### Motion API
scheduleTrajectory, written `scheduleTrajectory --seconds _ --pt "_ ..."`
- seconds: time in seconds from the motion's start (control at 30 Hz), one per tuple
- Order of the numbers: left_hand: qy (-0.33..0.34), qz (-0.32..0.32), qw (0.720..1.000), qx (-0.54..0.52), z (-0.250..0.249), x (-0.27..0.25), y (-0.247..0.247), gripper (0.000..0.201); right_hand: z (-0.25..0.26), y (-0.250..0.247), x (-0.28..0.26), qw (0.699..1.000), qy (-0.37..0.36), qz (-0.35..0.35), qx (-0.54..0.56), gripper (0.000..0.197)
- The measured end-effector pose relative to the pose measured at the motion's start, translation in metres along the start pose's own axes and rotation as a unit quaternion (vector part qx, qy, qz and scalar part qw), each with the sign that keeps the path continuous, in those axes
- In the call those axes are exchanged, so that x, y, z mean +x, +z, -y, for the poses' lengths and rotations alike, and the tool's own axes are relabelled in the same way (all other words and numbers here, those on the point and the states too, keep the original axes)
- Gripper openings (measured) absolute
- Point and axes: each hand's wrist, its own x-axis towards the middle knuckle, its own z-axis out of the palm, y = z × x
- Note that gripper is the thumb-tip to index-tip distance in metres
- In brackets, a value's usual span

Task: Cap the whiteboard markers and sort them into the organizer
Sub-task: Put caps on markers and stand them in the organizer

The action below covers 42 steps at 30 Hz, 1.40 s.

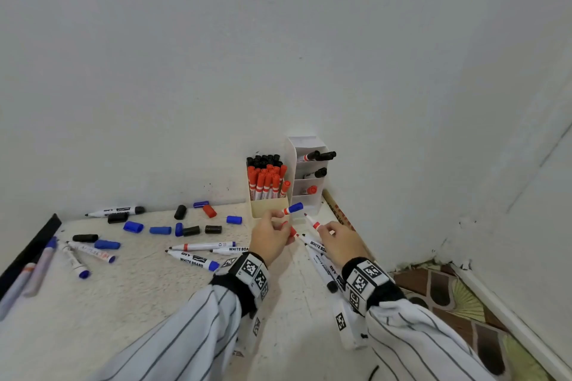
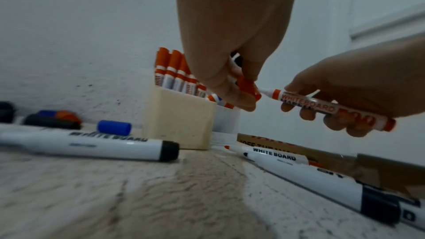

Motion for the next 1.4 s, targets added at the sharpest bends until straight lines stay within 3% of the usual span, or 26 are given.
scheduleTrajectory --seconds 0.1,0.47,0.7,0.83,0.9,0.97,1.03,1.17,1.2,1.33,1.4 --pt "-0.054 -0.031 0.994 -0.090 -0.002 -0.009 -0.022 0.020 0.011 0.011 -0.015 0.999 -0.034 0.036 -0.017 0.020" --pt "-0.090 -0.080 0.991 -0.060 -0.002 -0.051 -0.107 0.021 0.058 0.048 -0.052 0.979 -0.167 0.102 -0.053 0.020" --pt "-0.110 -0.024 0.994 -0.005 -0.004 -0.081 -0.141 0.019 0.085 0.071 -0.074 0.960 -0.222 0.145 -0.089 0.025" --pt "-0.108 -0.034 0.986 0.123 -0.006 -0.094 -0.155 0.033 0.098 0.078 -0.083 0.930 -0.286 0.213 -0.087 0.024" --pt "-0.066 -0.005 0.949 0.308 -0.007 -0.105 -0.159 0.037 0.103 0.084 -0.091 0.911 -0.324 0.228 -0.110 0.024" --pt "-0.017 -0.003 0.878 0.479 -0.004 -0.111 -0.163 0.026 0.105 0.090 -0.098 0.898 -0.347 0.243 -0.122 0.027" --pt "0.010 -0.021 0.831 0.556 0.002 -0.118 -0.168 0.037 0.106 0.096 -0.104 0.895 -0.339 0.283 -0.071 0.029" --pt "0.012 -0.027 0.808 0.589 0.006 -0.122 -0.176 0.046 0.108 0.099 -0.111 0.890 -0.346 0.295 -0.018 0.027" --pt "0.010 -0.031 0.811 0.584 0.006 -0.122 -0.175 0.049 0.109 0.099 -0.112 0.889 -0.363 0.278 -0.027 0.027" --pt "-0.039 -0.006 0.782 0.623 0.001 -0.121 -0.169 0.049 0.108 0.099 -0.113 0.873 -0.437 0.175 -0.125 0.025" --pt "-0.047 -0.006 0.770 0.636 -0.005 -0.123 -0.166 0.050 0.107 0.100 -0.114 0.871 -0.446 0.163 -0.125 0.024"
